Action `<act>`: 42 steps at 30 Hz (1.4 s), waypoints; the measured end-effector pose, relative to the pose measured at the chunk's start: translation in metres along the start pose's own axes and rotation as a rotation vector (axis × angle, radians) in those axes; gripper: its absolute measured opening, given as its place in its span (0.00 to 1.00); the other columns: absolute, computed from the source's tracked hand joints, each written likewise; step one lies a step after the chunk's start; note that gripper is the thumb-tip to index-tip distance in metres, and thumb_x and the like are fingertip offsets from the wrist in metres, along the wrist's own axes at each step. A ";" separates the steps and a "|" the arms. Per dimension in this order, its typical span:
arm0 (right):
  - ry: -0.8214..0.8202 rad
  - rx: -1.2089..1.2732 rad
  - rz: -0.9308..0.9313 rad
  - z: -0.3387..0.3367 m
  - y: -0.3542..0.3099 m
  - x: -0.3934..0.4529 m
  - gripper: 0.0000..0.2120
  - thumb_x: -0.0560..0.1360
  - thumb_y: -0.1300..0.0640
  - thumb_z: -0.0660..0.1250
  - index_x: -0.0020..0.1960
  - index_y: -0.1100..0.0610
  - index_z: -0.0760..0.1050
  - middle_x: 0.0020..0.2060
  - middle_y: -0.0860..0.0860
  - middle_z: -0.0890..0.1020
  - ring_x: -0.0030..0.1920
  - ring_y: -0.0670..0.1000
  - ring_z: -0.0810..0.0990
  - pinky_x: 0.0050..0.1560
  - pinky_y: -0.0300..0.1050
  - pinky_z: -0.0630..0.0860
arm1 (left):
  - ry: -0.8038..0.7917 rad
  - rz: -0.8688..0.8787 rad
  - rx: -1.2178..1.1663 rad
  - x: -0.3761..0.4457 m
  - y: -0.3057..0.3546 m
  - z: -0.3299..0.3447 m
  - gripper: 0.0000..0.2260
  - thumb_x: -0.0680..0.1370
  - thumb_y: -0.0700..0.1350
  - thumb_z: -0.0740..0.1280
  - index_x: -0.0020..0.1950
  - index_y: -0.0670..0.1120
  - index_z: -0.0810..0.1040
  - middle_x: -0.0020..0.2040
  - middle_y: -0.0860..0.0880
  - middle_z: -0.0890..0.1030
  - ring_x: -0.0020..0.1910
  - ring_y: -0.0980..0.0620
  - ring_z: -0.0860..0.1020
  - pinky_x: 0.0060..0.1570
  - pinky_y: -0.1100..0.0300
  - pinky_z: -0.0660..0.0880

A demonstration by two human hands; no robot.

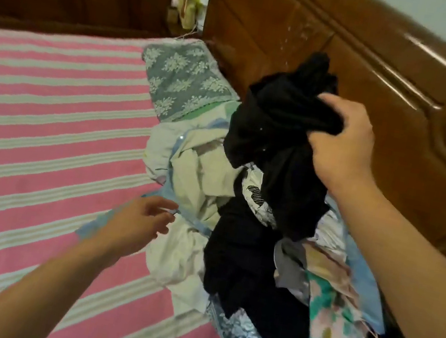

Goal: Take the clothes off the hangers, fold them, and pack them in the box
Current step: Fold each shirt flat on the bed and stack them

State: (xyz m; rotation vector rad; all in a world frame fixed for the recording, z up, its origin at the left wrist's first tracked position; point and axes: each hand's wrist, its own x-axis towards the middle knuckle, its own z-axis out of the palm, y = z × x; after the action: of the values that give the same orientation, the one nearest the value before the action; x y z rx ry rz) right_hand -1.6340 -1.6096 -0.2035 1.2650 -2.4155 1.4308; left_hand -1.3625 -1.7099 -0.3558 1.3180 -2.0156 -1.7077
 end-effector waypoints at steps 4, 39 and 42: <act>-0.009 0.048 -0.080 0.053 0.036 0.093 0.24 0.73 0.68 0.67 0.66 0.51 0.77 0.63 0.52 0.70 0.61 0.45 0.69 0.57 0.17 0.59 | 0.007 -0.070 0.286 0.029 -0.009 0.024 0.11 0.81 0.46 0.66 0.62 0.56 0.79 0.55 0.56 0.82 0.53 0.57 0.81 0.49 0.62 0.75; -1.145 -0.279 -0.154 0.302 0.046 -0.354 0.15 0.76 0.58 0.67 0.62 0.54 0.75 0.57 0.52 0.77 0.56 0.56 0.78 0.56 0.49 0.75 | 0.068 -0.582 -0.603 -0.181 -0.284 -0.055 0.20 0.80 0.57 0.69 0.71 0.66 0.71 0.66 0.57 0.78 0.62 0.50 0.80 0.61 0.45 0.79; -1.628 0.101 -0.305 0.301 -0.024 -0.397 0.15 0.76 0.51 0.67 0.61 0.52 0.76 0.58 0.48 0.76 0.57 0.51 0.77 0.59 0.50 0.76 | 0.234 -0.388 -0.685 -0.182 -0.288 -0.068 0.14 0.82 0.47 0.68 0.68 0.53 0.77 0.59 0.48 0.84 0.60 0.44 0.82 0.60 0.43 0.79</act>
State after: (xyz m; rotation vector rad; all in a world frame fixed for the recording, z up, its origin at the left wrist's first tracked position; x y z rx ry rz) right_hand -1.2551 -1.5978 -0.5276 3.4953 -2.3044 0.2293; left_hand -1.0692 -1.6112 -0.5137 1.5896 -0.9397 -2.0138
